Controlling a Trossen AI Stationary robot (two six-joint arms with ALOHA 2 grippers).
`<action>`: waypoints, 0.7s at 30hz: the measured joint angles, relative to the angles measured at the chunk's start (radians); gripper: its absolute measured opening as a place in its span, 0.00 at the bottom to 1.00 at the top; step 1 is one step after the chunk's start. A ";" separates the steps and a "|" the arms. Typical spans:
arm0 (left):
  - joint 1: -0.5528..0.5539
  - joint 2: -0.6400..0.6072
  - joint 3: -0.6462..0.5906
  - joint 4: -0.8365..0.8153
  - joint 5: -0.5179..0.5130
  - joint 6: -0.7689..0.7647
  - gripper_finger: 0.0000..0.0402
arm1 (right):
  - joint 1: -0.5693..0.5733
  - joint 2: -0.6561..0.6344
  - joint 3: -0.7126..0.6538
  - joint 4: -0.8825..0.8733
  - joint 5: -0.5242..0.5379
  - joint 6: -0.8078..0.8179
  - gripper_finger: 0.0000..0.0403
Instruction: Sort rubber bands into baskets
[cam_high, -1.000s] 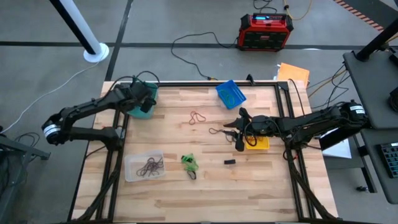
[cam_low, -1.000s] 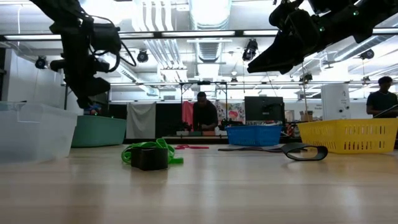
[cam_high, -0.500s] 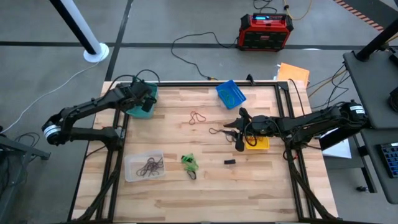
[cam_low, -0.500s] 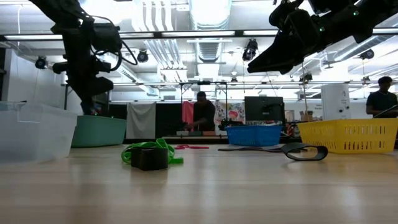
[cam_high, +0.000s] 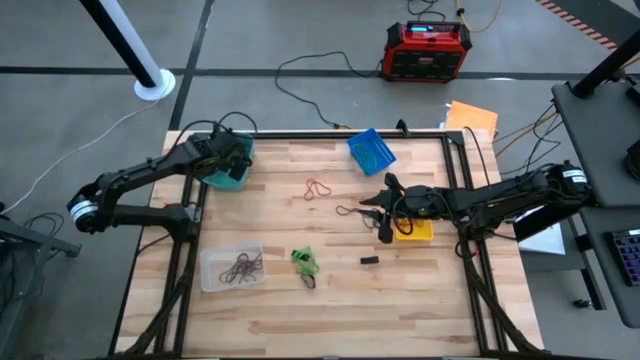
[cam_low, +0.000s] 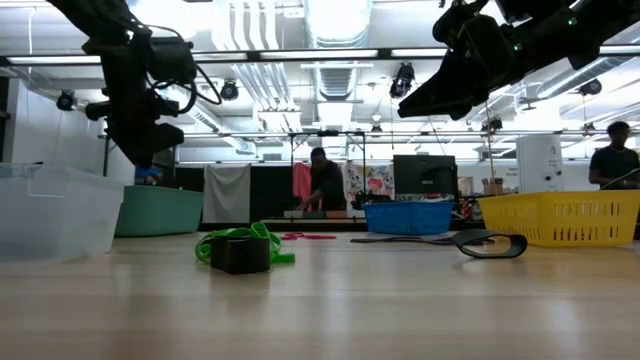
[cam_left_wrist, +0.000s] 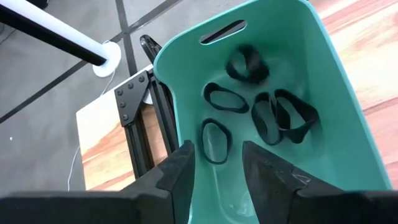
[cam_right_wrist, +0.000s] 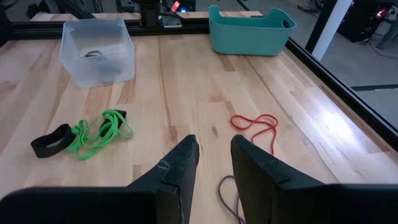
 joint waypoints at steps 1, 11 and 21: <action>-0.001 0.000 0.000 0.000 0.000 0.000 0.30 | 0.000 0.000 0.000 0.000 0.000 0.000 0.23; -0.157 -0.010 0.000 0.027 0.253 -0.030 0.31 | 0.000 0.000 0.000 0.000 0.000 0.000 0.22; -0.700 0.067 0.000 0.390 0.550 0.157 0.31 | 0.000 0.000 0.000 0.000 0.000 -0.006 0.21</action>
